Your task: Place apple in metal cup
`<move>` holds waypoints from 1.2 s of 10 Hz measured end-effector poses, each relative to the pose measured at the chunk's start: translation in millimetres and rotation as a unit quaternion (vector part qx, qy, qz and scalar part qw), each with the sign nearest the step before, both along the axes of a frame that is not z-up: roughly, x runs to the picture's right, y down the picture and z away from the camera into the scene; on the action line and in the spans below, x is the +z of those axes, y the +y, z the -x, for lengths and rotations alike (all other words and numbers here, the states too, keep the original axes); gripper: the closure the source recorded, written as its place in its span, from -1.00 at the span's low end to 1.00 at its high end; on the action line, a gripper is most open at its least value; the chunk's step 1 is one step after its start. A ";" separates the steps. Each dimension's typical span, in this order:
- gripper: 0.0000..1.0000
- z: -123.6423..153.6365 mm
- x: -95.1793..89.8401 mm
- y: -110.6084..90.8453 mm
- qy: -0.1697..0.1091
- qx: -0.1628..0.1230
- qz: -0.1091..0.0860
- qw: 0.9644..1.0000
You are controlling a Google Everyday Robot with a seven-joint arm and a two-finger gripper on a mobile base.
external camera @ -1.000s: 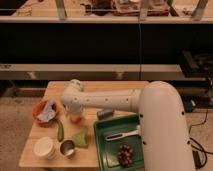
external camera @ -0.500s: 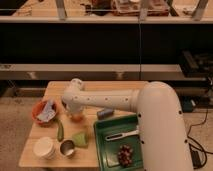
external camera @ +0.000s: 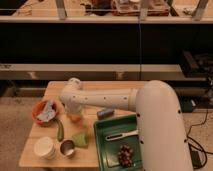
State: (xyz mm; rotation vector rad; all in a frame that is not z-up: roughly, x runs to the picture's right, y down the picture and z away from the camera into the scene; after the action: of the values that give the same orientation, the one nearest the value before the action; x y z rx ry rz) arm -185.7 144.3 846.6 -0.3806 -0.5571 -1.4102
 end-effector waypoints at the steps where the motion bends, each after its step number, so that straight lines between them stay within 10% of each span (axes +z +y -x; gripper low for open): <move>1: 0.30 1.2 -9.4 -2.5 -0.004 0.000 0.007 1.000; 7: 0.30 12.1 -130.4 49.0 -0.038 -0.057 0.103 0.992; 12: 0.30 8.3 -194.3 59.2 -0.082 -0.074 0.078 0.991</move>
State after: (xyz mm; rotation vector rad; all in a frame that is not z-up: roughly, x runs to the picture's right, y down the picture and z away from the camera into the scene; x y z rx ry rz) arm -194.0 203.5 652.3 -0.4399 -0.7900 -1.5549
